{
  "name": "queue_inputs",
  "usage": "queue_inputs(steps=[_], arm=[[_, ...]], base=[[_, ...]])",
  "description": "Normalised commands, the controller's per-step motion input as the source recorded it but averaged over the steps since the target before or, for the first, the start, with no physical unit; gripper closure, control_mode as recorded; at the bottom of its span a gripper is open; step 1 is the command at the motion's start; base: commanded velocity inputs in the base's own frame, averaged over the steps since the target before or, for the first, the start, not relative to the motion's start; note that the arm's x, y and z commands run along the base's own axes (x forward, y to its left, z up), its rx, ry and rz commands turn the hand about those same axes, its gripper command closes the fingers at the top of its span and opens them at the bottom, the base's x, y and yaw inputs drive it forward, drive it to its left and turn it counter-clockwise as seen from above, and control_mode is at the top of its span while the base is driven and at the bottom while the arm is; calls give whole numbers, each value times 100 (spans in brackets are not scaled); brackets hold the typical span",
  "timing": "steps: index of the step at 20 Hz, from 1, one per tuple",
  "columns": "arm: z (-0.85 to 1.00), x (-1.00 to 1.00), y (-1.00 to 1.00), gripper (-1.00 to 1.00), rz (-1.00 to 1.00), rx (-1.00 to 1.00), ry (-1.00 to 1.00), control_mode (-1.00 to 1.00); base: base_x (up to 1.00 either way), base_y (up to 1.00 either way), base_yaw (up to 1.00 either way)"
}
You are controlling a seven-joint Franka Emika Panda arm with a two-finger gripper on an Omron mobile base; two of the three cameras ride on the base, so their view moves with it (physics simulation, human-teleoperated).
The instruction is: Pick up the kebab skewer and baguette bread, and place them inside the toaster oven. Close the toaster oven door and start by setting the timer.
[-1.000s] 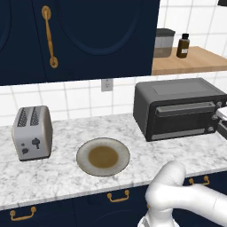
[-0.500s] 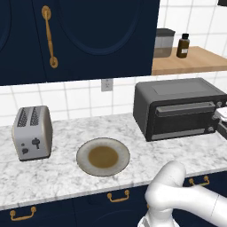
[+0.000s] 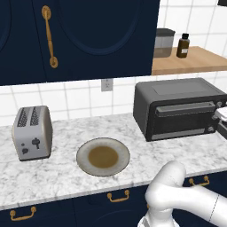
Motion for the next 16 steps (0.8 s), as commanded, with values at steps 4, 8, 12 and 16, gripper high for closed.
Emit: queue_inputs(steps=[4,8,12,16], arm=[[0,17,0,-100,-5,0,0,-100],[0,16,0,-100,-10,-1,0,-100],[0,18,0,-100,-12,-3,0,-100],[1,21,0,-100,-10,-1,3,-100]], base=[[0,0,0],[0,0,0],[0,0,0],[0,0,0]])
